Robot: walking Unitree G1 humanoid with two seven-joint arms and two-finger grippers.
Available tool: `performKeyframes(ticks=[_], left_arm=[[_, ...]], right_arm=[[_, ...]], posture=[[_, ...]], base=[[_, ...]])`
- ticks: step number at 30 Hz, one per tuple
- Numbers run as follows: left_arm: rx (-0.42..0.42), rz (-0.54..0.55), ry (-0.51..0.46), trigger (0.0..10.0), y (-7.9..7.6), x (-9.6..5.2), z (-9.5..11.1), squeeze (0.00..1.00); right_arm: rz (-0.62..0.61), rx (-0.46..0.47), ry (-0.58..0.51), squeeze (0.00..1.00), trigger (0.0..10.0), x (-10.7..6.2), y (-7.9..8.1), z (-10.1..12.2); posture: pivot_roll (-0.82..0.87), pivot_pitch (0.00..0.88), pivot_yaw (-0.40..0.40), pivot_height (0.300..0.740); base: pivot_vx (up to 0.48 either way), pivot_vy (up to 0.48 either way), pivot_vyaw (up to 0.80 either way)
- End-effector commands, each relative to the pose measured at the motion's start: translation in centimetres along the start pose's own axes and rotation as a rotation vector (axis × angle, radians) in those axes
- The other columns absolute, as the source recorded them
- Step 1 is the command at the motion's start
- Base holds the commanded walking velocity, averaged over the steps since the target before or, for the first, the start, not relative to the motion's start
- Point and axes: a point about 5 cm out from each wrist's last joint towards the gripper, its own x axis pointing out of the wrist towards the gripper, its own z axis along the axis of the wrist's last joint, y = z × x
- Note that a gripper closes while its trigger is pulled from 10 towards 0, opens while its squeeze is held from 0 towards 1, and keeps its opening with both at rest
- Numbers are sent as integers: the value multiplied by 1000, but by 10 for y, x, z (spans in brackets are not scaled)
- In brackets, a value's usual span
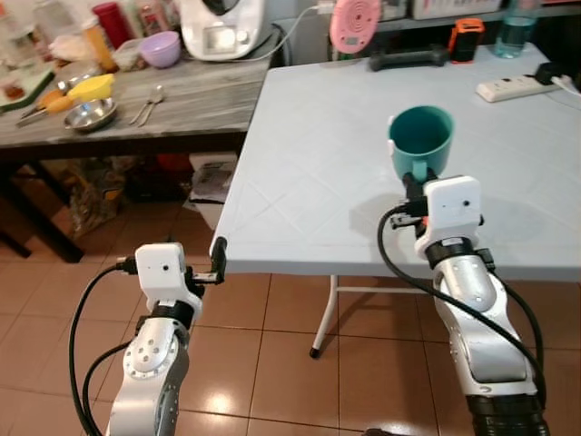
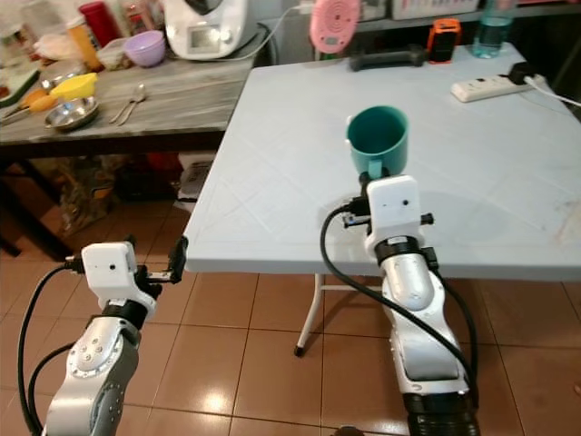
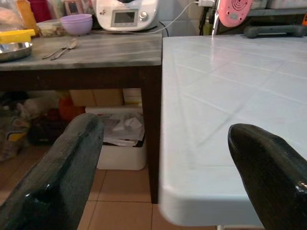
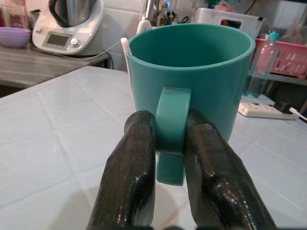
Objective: Setting the table
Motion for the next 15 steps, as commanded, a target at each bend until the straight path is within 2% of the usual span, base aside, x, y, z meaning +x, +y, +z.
performKeyframes(ticks=[1, 15], left_arm=[[26, 22, 4, 10000, 9, -2, 0, 0], [30, 15, 2, 10000, 6, 0, -1, 0]], right_arm=[[32, 16, -37, 0, 10000, 3, 11, 8], [33, 10, -41, 0, 10000, 5, 11, 9]], posture=[[-177, 121, 122, 740], [-180, 121, 120, 740]], base=[[0, 480, -406], [0, 480, -489]])
